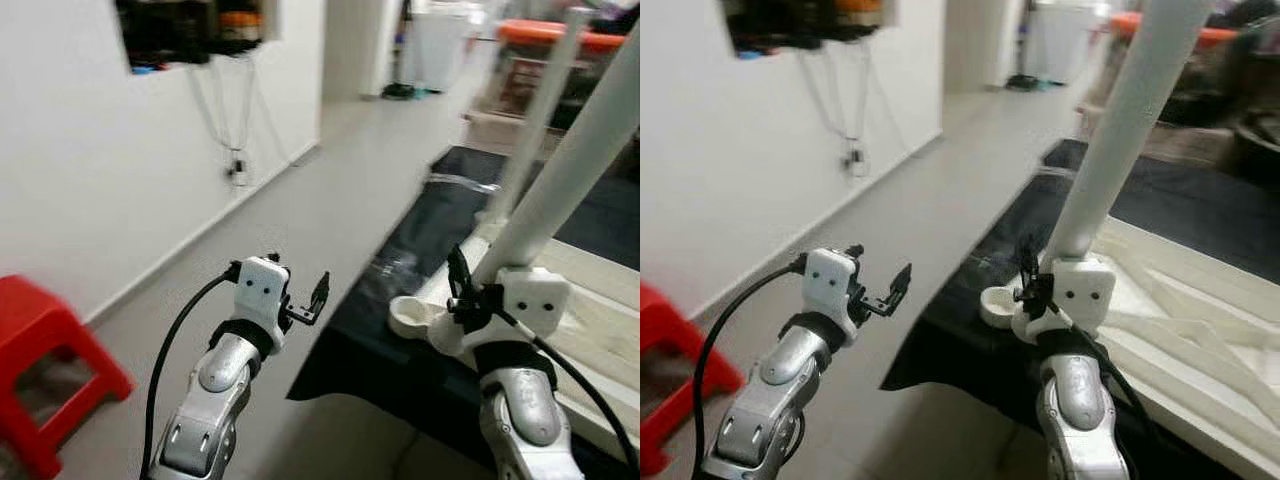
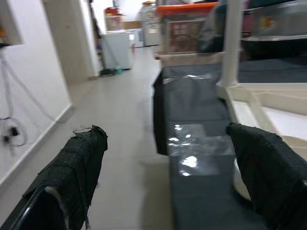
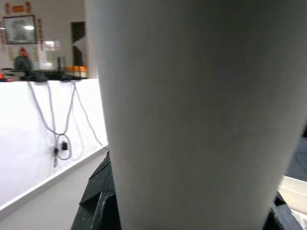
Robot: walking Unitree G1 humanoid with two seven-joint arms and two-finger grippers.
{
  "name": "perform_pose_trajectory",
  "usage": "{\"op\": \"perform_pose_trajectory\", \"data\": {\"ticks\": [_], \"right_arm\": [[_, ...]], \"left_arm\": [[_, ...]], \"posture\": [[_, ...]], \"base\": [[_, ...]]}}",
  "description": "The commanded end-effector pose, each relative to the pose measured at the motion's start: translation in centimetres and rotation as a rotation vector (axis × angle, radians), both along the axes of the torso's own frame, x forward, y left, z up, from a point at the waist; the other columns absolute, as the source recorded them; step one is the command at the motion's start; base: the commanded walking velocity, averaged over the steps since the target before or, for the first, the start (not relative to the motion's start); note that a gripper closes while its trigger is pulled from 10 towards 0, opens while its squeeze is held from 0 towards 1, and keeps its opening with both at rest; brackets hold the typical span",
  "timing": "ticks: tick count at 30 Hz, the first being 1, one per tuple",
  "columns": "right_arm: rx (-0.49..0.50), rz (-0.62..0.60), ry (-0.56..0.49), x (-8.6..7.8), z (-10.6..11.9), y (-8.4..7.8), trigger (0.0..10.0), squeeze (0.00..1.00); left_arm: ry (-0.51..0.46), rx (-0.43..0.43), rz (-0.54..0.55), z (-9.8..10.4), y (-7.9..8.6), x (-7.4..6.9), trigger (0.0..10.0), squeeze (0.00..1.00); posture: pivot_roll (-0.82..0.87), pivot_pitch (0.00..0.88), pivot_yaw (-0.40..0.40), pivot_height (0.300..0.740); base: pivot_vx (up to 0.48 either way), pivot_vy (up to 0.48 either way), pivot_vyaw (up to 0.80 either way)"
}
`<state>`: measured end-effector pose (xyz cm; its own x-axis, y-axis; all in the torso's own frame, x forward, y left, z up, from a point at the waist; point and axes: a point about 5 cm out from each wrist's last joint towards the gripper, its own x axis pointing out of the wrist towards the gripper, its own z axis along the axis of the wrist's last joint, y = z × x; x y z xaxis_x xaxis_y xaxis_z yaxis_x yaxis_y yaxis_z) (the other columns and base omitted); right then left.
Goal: Building children table
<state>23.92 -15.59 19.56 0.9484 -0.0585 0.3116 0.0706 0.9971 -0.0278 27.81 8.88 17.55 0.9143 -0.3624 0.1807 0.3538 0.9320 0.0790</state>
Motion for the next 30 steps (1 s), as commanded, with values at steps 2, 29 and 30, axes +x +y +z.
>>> {"op": "perform_pose_trajectory", "data": {"ticks": [2,29,30], "right_arm": [[0.006,0.002,-0.025,-0.2,0.6,0.6,10.0,0.00],[0.035,-0.024,-0.092,0.2,2.5,0.3,10.0,0.00],[0.035,-0.024,-0.092,0.2,2.5,0.3,10.0,0.00]], "left_arm": [[-0.007,0.019,-0.001,0.2,-0.1,0.1,10.0,0.00],[-0.020,0.053,-0.002,0.2,0.1,0.1,10.0,0.00],[-0.020,0.053,-0.002,0.2,0.1,0.1,10.0,0.00]], "posture": [[0.07,0.000,-0.073,0.740],[0.08,0.000,-0.083,0.740],[0.08,0.000,-0.083,0.740]], "base": [[0.000,0.000,-0.31],[0.000,0.000,0.00],[0.000,0.000,0.00]]}}
